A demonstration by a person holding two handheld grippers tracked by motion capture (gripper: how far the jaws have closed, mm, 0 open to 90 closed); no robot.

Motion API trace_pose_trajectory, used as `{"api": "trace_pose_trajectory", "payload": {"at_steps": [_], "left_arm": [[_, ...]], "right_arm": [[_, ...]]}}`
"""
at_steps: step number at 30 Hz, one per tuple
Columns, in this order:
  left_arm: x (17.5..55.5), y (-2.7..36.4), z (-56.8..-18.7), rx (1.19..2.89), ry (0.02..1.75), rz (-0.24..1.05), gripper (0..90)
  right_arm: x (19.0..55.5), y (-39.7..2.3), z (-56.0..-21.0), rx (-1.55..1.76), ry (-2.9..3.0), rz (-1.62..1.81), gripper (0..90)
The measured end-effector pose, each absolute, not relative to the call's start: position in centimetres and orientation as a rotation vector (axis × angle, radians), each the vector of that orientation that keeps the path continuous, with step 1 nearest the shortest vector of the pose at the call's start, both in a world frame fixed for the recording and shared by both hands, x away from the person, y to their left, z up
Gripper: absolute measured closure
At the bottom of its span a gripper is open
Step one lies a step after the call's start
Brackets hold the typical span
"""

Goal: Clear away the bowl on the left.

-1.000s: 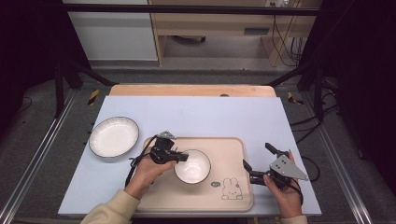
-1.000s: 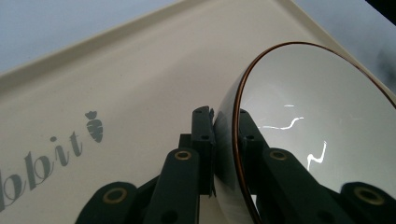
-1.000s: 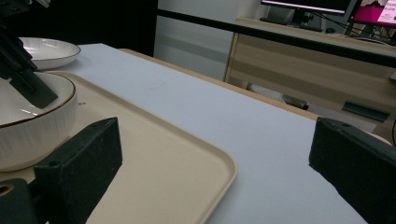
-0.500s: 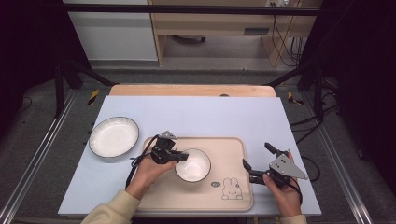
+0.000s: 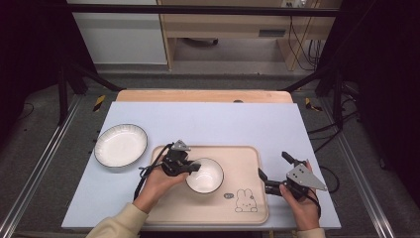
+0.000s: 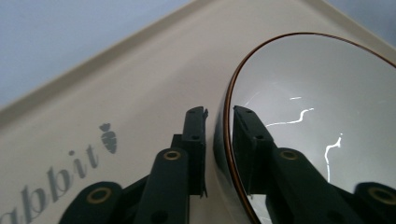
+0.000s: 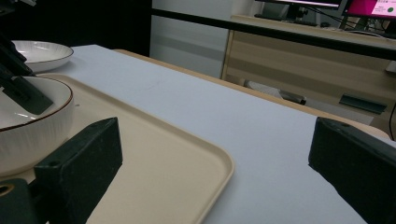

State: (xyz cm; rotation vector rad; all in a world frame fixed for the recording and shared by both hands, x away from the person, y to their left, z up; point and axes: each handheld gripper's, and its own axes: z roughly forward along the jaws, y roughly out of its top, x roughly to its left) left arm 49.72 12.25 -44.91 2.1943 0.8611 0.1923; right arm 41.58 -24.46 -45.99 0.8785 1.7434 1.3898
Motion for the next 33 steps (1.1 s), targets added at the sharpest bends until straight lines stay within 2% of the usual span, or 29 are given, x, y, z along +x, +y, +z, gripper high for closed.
{"api": "trace_pose_trajectory", "payload": {"at_steps": [8,11,15,18,26,33], "left_arm": [[49.5,12.0,-44.3,2.172,0.828,0.233,57.0],[49.4,11.8,-44.2,2.168,0.825,0.261,47.8],[49.3,11.8,-43.9,2.136,0.817,0.228,35.8],[49.3,11.7,-43.9,2.123,0.812,0.218,19.9],[49.0,11.6,-42.9,2.059,0.711,0.209,8.7],[48.7,11.5,-42.5,2.049,0.638,0.197,7.0]], "right_arm": [[41.5,-24.4,-46.0,0.882,1.745,1.387,2.9],[41.6,-24.5,-46.1,0.889,1.741,1.39,2.9],[41.6,-24.5,-46.1,0.892,1.738,1.395,2.7],[41.5,-24.5,-46.1,0.896,1.736,1.397,2.7],[41.6,-24.5,-46.1,0.898,1.738,1.396,2.7],[41.6,-24.4,-46.1,0.896,1.737,1.402,2.7]]}}
